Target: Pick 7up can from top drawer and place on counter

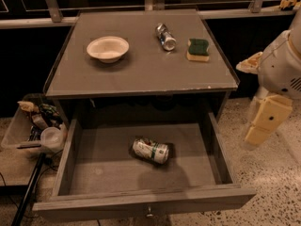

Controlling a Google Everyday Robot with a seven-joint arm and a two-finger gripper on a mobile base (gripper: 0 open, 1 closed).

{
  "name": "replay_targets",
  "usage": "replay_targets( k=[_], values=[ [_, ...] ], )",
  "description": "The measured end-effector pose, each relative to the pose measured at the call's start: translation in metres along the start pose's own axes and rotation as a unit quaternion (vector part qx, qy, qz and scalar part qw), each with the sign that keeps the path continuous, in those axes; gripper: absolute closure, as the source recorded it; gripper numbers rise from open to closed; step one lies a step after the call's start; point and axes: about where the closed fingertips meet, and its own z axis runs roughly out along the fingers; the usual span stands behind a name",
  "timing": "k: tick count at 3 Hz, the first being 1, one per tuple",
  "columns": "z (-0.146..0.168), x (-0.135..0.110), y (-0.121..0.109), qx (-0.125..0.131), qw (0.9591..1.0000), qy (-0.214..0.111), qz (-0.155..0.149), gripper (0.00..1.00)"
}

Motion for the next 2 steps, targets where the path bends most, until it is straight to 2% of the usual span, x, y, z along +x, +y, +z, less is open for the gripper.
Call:
replay_targets(
  k=[1, 2],
  values=[
    [0.026, -0.013, 0.017, 0.004, 0.9995, -0.025, -0.018, 0.0],
    [0.063, -0.027, 0.031, 0.024, 0.9986, -0.042, -0.02, 0.0]
  ],
)
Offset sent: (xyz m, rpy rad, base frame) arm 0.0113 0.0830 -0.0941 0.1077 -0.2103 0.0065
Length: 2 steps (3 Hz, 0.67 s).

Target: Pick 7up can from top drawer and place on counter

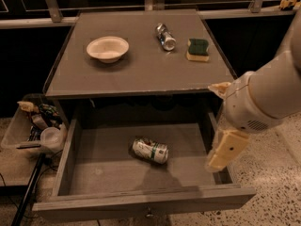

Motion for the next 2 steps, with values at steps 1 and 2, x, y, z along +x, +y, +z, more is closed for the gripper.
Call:
replay_targets(
  k=[1, 2],
  values=[
    [0.0747, -0.0193, -0.0214, 0.033, 0.999, -0.012, 0.028, 0.0],
    [0.0747, -0.0193, -0.0214, 0.033, 0.999, -0.012, 0.028, 0.0]
  ],
)
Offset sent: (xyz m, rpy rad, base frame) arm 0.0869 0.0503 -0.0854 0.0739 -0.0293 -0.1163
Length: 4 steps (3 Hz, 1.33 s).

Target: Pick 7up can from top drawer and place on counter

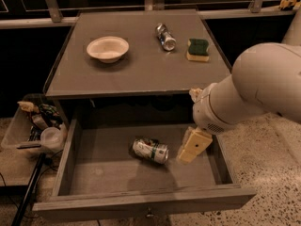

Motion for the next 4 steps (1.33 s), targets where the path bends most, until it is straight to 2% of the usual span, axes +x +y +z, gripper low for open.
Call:
replay_targets(
  k=[1, 2, 3, 4],
  values=[
    [0.011, 0.002, 0.003, -0.003, 0.9998, -0.013, 0.013, 0.0],
    [0.036, 0.012, 0.008, -0.012, 0.9982, -0.032, 0.049, 0.0],
    [0.066, 0.021, 0.014, -0.018, 0.994, -0.058, 0.091, 0.0],
    [0.098, 0.024, 0.021, -0.026, 0.9881, -0.087, 0.124, 0.0]
  ],
)
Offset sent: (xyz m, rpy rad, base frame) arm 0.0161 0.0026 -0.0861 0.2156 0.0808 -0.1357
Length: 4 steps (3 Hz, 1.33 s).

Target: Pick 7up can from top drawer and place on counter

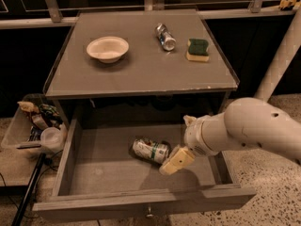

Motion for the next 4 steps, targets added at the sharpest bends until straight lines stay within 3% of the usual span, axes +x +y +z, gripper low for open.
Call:
replay_targets(
  k=[2, 4],
  values=[
    [0.054, -0.005, 0.001, -0.013, 0.9985, -0.054, 0.0, 0.0],
    [0.097, 0.003, 0.018, -0.029, 0.9984, -0.042, -0.022, 0.0]
  ],
)
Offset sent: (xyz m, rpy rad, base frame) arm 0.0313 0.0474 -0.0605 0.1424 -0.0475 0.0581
